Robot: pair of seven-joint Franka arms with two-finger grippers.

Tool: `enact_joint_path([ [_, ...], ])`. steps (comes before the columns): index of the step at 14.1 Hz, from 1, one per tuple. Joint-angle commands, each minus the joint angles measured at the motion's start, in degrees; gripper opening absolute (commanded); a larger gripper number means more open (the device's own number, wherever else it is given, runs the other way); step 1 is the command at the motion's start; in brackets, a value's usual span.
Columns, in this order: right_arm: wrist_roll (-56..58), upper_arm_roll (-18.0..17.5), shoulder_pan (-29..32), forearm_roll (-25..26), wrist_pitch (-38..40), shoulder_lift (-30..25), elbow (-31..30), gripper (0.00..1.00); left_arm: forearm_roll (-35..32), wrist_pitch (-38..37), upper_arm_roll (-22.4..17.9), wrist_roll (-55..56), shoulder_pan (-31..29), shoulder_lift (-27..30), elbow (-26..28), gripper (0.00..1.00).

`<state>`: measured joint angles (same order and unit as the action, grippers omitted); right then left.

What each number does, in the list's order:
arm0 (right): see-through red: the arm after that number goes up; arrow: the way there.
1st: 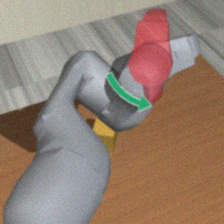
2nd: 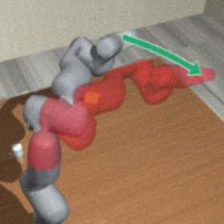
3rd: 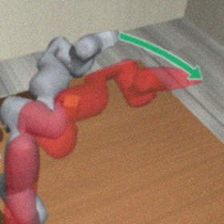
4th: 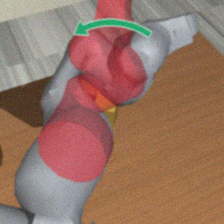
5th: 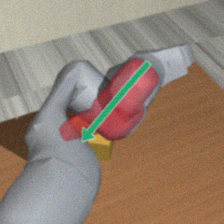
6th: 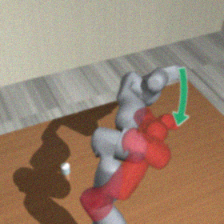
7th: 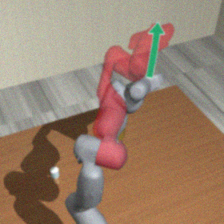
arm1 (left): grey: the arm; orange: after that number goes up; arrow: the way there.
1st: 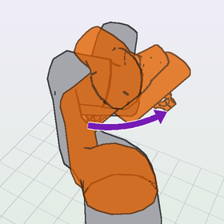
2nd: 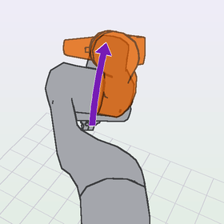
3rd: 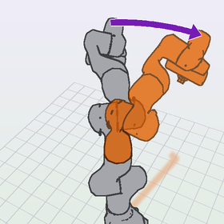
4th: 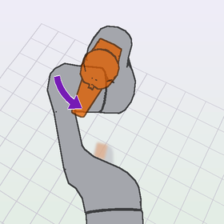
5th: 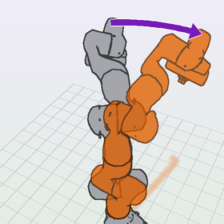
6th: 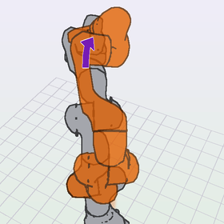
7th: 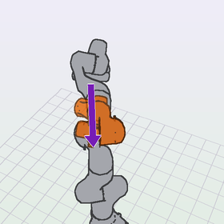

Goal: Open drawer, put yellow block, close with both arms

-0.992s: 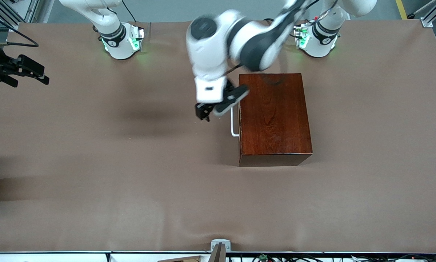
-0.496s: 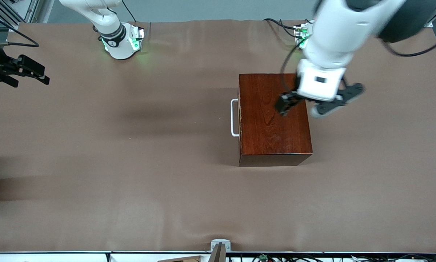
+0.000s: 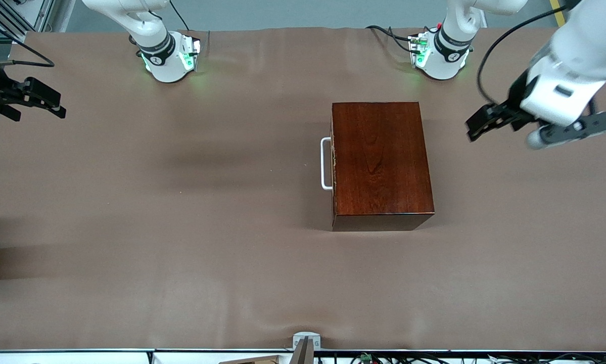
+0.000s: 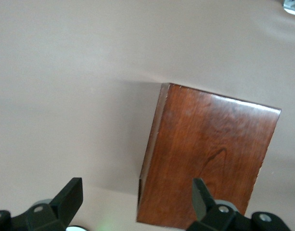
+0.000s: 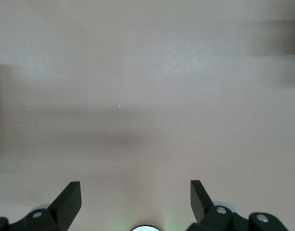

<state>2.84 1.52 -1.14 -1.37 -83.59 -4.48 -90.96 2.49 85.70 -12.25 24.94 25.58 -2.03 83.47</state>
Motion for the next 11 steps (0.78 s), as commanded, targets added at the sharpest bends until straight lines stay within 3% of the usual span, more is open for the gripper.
enact_joint_path([
  [1,0.1,-0.6,0.4,1.1,-0.1,-0.4,-0.1,1.00,-0.3,-0.7,1.2,-11.3,-4.9,3.6,3.4,1.00],
  [3,0.1,-0.5,0.4,1.1,-0.1,-0.4,-0.1,1.00,-0.3,-0.9,3.2,-19.7,-10.0,4.0,3.6,1.00],
  [7,0.1,-0.5,0.5,0.9,0.0,-0.4,-0.1,1.00,-0.4,-1.1,17.9,-21.6,-26.0,5.3,5.6,1.00],
  [11,0.0,-0.5,0.5,0.9,0.0,-0.4,-0.1,1.00,-0.3,-1.1,18.2,-21.2,-27.0,5.0,4.3,1.00],
])
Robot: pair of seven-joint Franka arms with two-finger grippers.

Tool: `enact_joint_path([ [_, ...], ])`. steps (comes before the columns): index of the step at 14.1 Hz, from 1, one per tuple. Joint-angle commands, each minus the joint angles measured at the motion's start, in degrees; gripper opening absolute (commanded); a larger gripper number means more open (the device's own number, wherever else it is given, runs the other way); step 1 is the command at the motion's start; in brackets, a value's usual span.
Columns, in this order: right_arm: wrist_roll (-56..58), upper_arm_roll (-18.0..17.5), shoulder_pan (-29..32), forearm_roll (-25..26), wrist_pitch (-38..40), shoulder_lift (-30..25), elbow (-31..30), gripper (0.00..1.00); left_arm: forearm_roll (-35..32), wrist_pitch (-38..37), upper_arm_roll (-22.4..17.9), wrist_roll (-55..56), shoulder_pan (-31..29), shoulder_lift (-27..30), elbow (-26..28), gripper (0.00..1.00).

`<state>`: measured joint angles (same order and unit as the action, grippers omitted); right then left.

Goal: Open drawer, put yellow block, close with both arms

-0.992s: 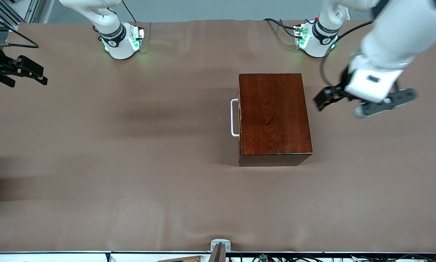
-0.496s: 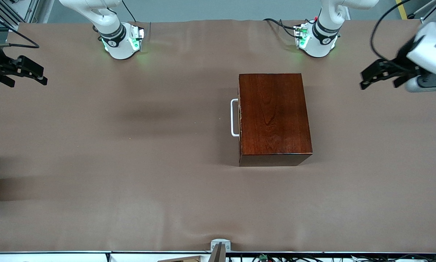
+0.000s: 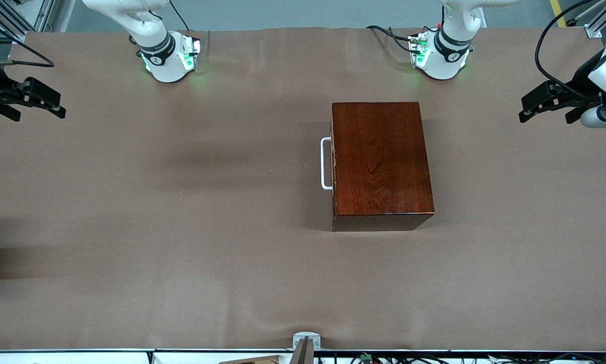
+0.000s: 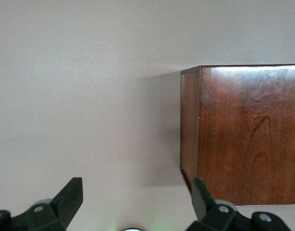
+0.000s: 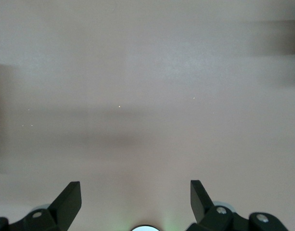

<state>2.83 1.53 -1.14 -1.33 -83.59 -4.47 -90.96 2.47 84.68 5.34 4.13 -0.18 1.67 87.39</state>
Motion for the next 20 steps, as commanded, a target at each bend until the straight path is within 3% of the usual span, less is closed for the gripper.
enact_joint_path([
  [1,0.0,-0.5,0.7,0.8,0.0,-0.4,-0.1,1.00,-0.3,-0.5,0.6,-0.5,-1.3,1.1,0.1,1.00],
  [7,0.0,-0.4,0.6,0.8,0.1,-0.4,-0.1,1.00,-2.0,-0.4,1.0,0.5,-1.1,2.1,1.0,1.00],
  [13,0.0,-0.4,0.7,0.8,0.2,-0.4,-0.1,1.00,-2.1,3.8,1.3,1.9,-1.2,7.7,8.9,1.00],
  [20,0.0,-0.4,0.7,0.8,0.1,-0.2,-0.1,1.00,-3.1,3.4,1.3,1.7,-1.0,4.8,4.7,1.00],
])
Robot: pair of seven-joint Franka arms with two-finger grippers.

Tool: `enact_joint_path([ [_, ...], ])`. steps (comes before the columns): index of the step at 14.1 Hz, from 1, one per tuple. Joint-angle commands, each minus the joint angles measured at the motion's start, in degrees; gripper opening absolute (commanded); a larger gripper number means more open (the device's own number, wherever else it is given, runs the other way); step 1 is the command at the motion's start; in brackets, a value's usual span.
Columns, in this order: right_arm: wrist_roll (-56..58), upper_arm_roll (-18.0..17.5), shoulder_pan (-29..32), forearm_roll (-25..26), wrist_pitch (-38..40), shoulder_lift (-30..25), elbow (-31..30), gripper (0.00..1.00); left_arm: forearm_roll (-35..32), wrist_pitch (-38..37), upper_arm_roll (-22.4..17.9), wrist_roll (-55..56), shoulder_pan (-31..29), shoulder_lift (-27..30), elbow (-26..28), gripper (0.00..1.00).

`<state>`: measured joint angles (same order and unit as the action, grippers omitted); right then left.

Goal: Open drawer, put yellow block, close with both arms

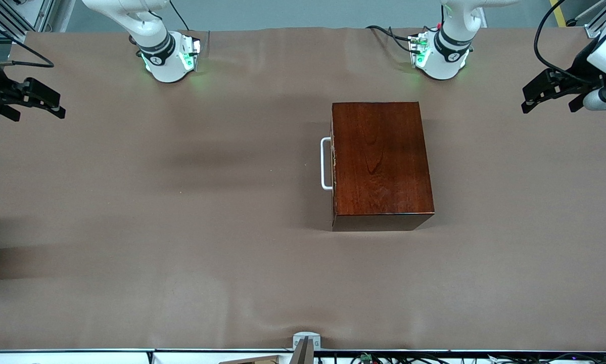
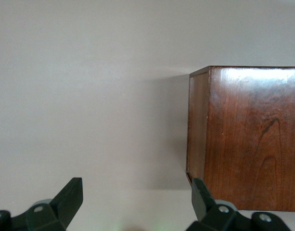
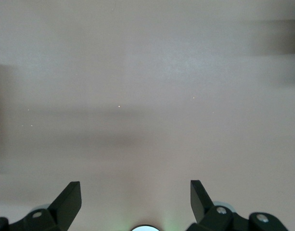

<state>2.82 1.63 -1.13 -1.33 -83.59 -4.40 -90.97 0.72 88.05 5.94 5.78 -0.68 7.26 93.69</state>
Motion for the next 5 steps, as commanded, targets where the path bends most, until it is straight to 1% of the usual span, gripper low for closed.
enact_joint_path([
  [1,0.0,-0.5,0.7,0.8,0.1,-0.3,-0.1,1.00,-1.3,-0.5,0.7,0.0,-0.3,-0.7,-1.7,1.00],
  [5,0.0,-0.6,0.7,0.8,0.1,-0.2,-0.1,1.00,-1.7,-1.6,0.7,0.2,-0.2,-1.0,-2.2,1.00],
])
